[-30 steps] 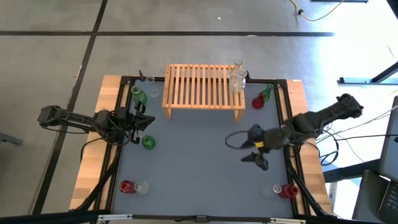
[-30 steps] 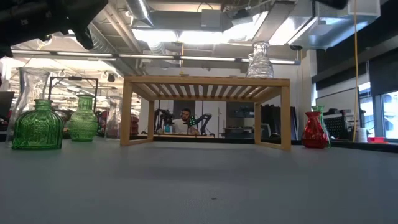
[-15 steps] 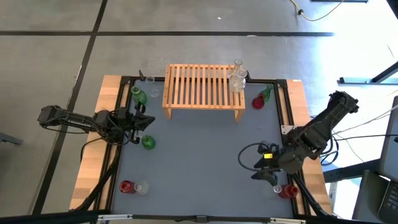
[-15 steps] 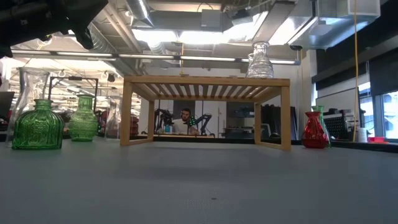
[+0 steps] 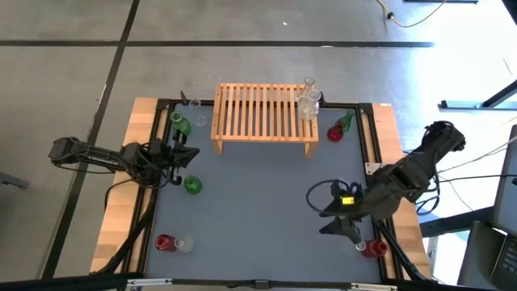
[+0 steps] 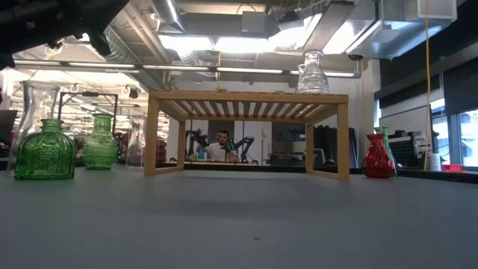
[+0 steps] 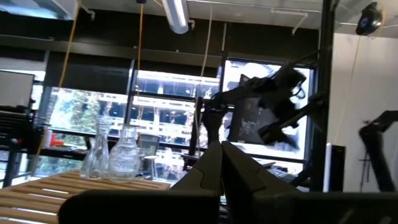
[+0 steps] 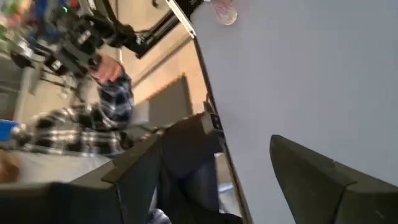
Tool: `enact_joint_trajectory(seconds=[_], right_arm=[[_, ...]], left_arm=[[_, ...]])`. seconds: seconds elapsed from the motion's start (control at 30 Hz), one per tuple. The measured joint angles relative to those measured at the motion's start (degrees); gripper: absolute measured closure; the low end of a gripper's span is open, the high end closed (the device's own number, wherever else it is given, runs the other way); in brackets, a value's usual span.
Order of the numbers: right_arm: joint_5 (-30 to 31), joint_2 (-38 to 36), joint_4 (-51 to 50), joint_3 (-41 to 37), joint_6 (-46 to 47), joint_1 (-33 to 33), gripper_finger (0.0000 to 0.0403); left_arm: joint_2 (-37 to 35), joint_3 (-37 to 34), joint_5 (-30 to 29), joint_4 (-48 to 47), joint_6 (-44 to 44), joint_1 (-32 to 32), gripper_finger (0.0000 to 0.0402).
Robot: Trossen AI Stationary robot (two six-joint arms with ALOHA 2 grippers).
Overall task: Sort vases onto shelf
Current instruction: Put the transparent vase on the shelf aligned with the other transparent vase
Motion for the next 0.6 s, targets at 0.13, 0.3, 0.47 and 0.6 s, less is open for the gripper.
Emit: enact_joint_trajectory(seconds=[0.13, 0.3, 0.47, 0.6], right_arm=[[-0.24, 5.23, -11.44, 6.61, 3.25, 1.0, 0.0116], [-6.99, 9.54, -24.8, 8.07, 13.97, 2.03, 0.0116], [-16.07, 12.48, -36.48, 6.24, 25.28, 4.58, 0.0116], [-24.3, 13.49, -40.0, 4.05, 32.89, 7.9, 0.0116]], left_arm=[[0.0, 0.0, -0.31, -0.2, -0.02, -0.01, 0.0399], [0.02, 0.0, -0.33, -1.21, -1.75, -0.07, 0.0399], [0.01, 0.0, -0.32, -1.57, -1.79, -0.07, 0.0399], [0.01, 0.0, -0.33, -1.64, -1.79, -0.07, 0.0399]])
